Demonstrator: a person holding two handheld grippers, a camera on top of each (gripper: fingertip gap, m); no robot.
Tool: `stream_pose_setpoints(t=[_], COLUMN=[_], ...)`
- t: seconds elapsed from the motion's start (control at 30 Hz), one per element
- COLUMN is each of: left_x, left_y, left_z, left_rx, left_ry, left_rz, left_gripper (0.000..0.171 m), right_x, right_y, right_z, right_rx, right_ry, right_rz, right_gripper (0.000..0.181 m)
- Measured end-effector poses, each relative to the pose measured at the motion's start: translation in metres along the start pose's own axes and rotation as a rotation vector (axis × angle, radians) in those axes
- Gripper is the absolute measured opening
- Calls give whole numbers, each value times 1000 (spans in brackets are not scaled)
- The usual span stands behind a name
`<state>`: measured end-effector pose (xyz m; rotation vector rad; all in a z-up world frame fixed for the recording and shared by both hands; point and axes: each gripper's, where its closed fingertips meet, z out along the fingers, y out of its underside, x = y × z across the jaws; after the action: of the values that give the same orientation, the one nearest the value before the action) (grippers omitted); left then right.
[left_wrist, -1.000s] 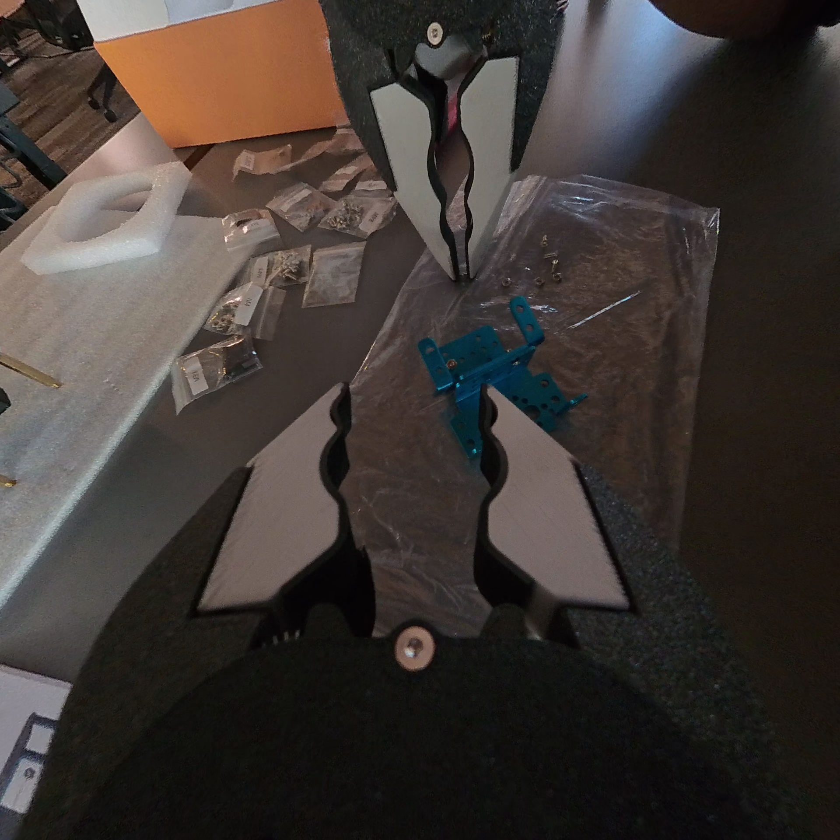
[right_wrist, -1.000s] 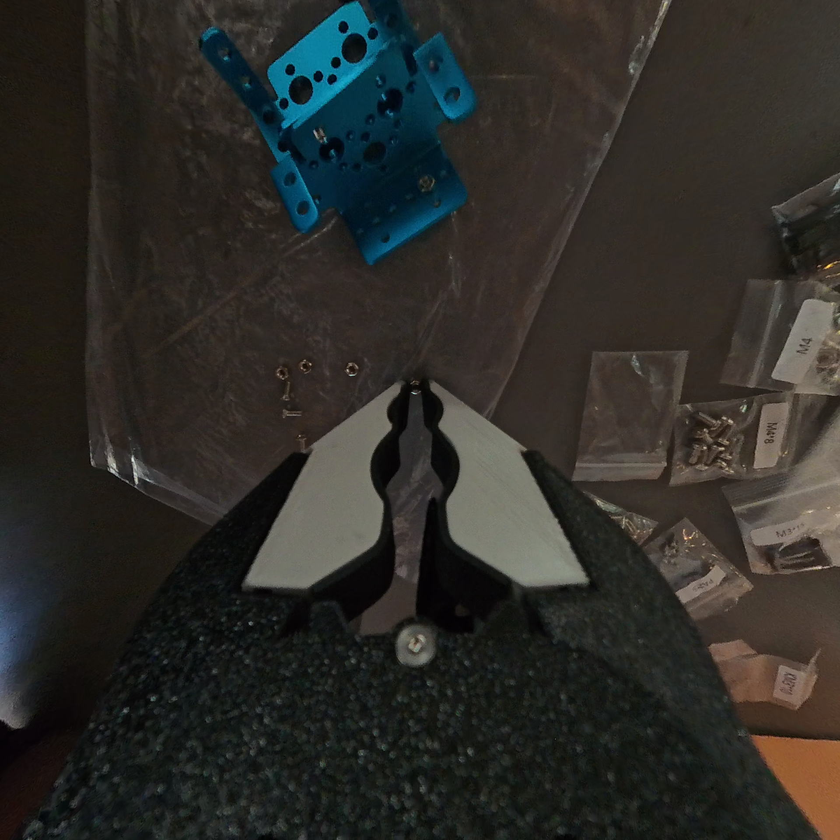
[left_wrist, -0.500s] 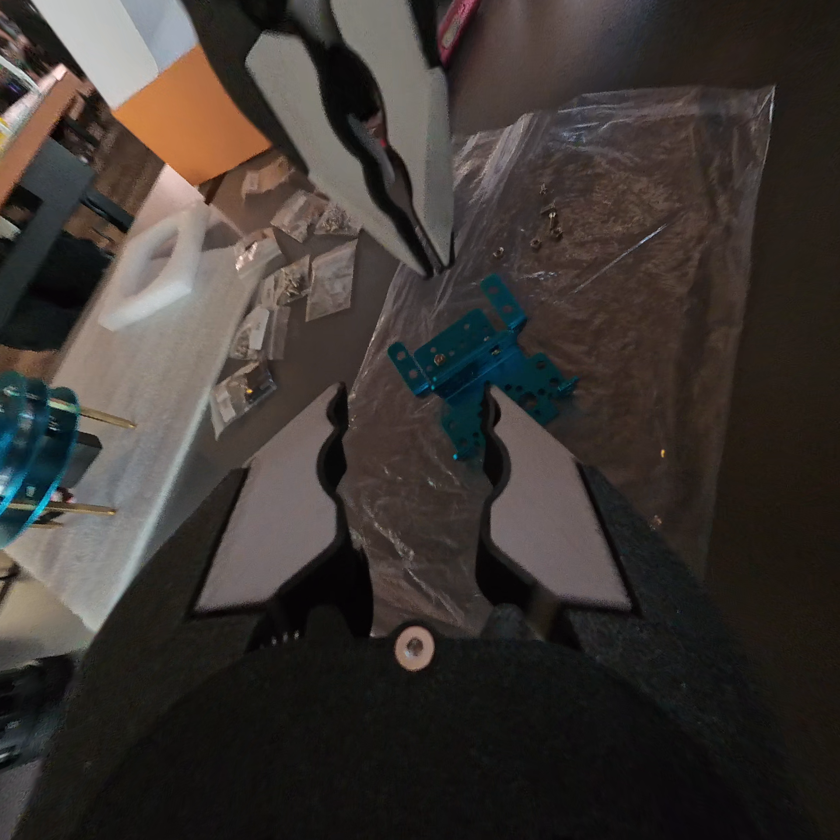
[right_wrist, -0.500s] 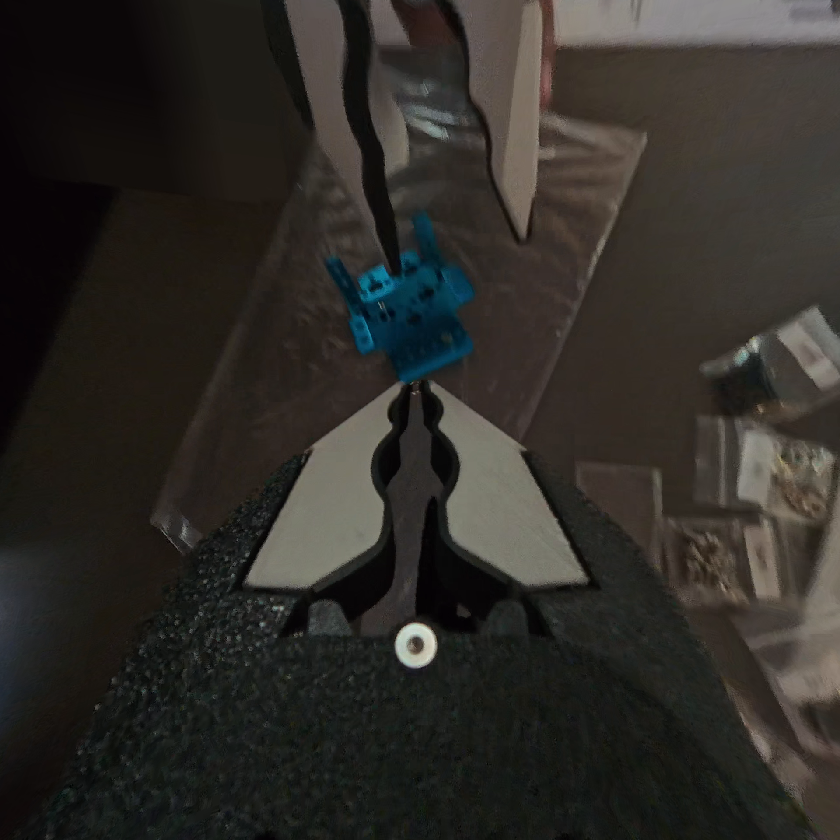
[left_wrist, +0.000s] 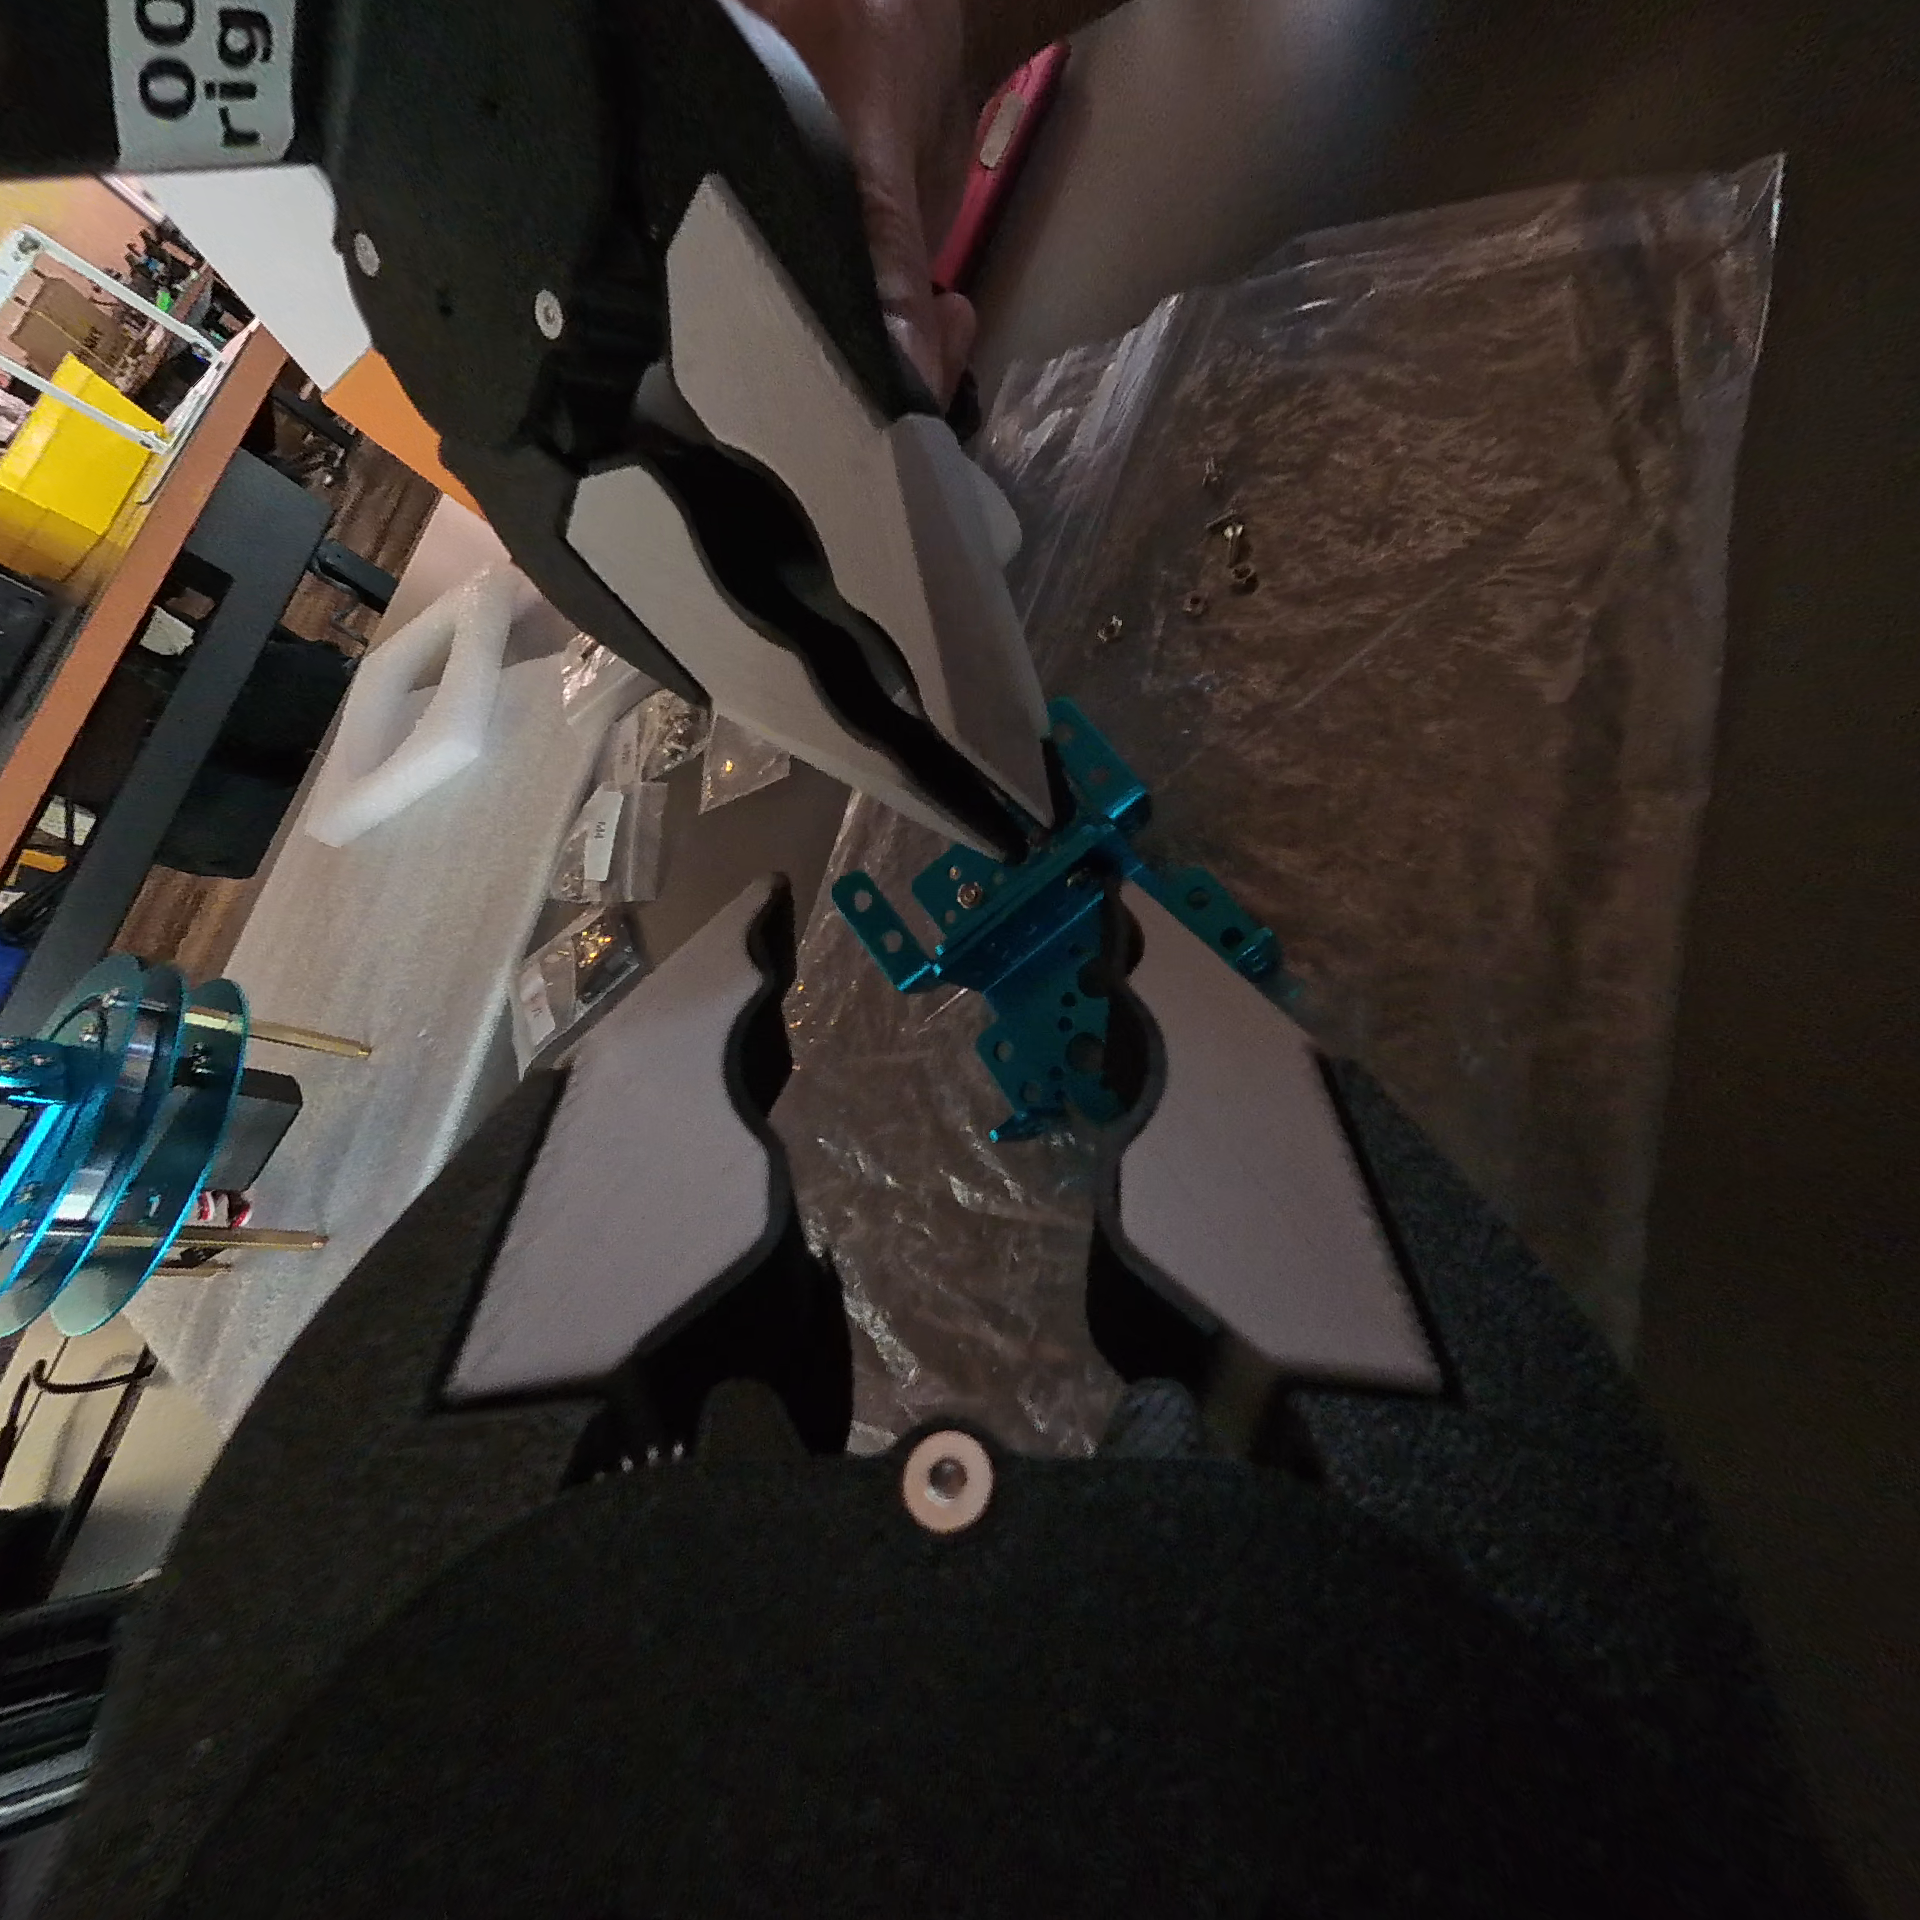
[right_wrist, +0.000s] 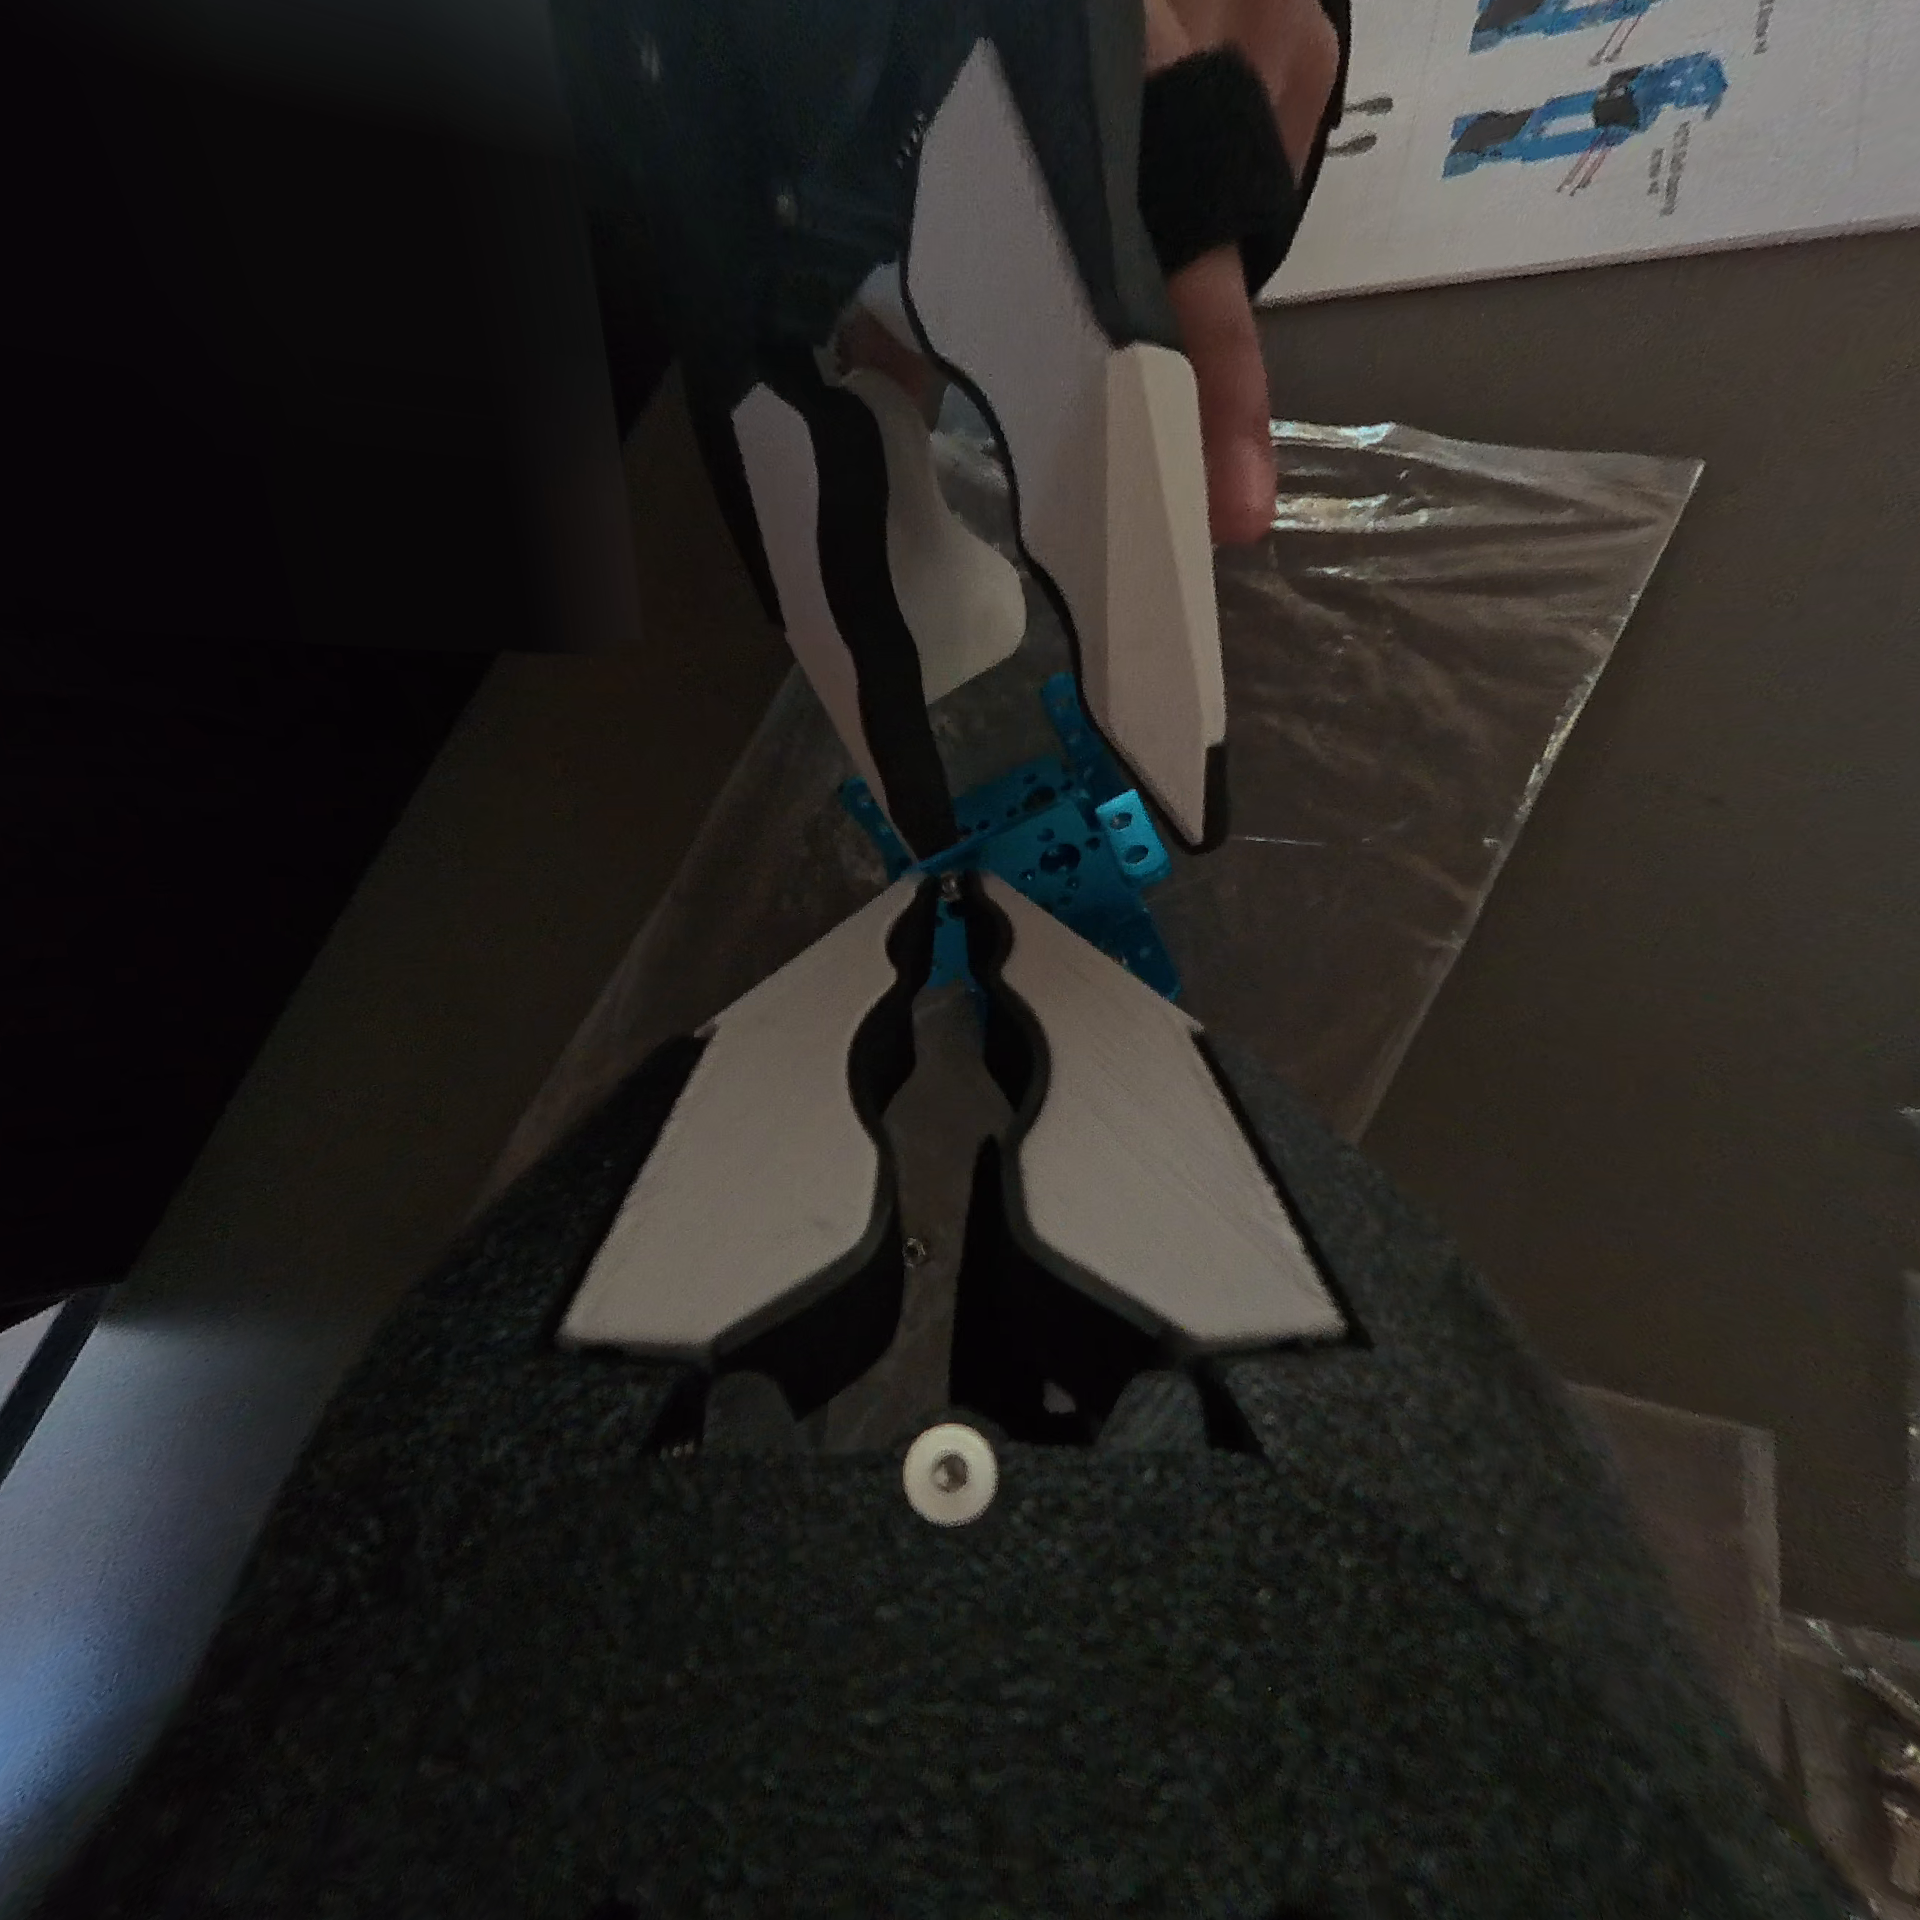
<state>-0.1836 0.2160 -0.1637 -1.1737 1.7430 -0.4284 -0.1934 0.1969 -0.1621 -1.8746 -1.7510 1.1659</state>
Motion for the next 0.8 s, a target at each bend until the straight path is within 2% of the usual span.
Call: stream_pose_setpoints(t=[0.8], left_x=[-6], left_y=[-1], left_z=[-4], left_rx=[8], left_ry=[-23], left_rz=[5], left_gripper=[58], right_x=[3], right_y=[1], right_z=[1], right_rx=[-3], right_ry=[-24], right_rz=[43], right_gripper=[4])
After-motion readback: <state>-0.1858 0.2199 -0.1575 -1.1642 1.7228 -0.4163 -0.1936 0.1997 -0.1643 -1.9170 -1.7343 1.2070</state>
